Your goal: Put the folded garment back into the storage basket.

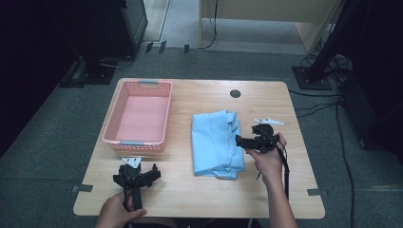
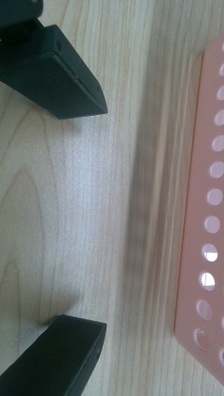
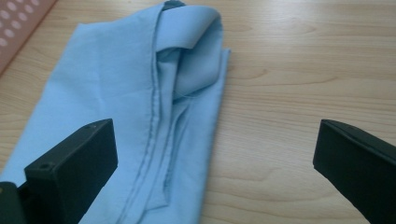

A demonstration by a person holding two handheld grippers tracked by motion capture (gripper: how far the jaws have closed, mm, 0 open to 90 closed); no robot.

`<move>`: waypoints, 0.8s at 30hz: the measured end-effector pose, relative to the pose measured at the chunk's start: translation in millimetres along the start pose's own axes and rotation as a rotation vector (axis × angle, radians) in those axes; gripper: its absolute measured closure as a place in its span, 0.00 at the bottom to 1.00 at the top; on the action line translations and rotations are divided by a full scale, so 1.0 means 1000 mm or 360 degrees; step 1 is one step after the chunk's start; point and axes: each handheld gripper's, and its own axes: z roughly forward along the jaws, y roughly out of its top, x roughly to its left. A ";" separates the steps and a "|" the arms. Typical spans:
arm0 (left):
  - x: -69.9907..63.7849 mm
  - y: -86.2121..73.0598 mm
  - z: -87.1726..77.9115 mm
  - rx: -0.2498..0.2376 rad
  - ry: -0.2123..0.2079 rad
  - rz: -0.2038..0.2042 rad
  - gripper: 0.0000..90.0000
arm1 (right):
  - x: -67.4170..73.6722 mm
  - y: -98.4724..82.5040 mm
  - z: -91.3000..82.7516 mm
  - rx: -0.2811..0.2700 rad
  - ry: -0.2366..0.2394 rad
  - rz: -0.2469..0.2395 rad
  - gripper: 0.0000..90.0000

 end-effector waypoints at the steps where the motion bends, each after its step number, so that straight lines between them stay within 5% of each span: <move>1: 0.000 0.000 0.000 0.0000 0.0000 0.0000 0.00 | 0.001 0.000 0.001 0.0001 0.0026 0.0015 0.00; 24: 0.000 0.000 0.000 0.0000 0.0000 0.0000 0.00 | 0.016 0.001 0.042 0.0097 0.0100 0.0051 0.00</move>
